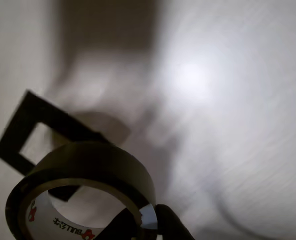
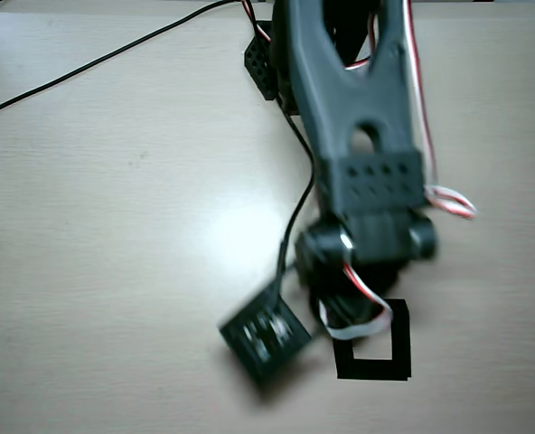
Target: Grasp a tape and put it in the target area.
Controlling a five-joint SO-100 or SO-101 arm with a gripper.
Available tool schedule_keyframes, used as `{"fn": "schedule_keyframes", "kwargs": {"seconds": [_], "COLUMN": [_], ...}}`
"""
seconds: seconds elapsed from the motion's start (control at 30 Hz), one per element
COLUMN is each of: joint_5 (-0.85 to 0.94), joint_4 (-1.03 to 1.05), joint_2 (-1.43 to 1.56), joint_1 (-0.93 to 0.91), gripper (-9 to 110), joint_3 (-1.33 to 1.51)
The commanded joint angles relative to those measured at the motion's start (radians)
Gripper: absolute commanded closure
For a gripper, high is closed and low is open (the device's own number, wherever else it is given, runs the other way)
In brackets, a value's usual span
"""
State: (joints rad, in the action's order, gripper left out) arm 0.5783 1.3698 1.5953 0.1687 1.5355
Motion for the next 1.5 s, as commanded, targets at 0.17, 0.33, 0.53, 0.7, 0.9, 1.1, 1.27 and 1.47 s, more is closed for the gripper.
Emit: {"fn": "schedule_keyframes", "kwargs": {"seconds": [0.17,0.33,0.53,0.7,0.9,1.1,1.27,1.47], "joint_5": [0.028,0.028,0.034,0.028,0.017,-0.006,-0.018,-0.017], "joint_4": [0.063,0.066,0.066,0.095,0.089,0.094,0.103,0.114], "joint_2": [-0.179,-0.304,-0.43,-0.517,-0.538,-0.557,-0.568,-0.569], "joint_1": [0.08,0.115,0.11,0.101,0.117,0.132,0.133,0.117], "gripper": [101,101,101,101,101,100,96,93], "joint_3": [-0.316,-0.402,-0.505,-0.6,-0.609,-0.618,-0.629,-0.635]}}
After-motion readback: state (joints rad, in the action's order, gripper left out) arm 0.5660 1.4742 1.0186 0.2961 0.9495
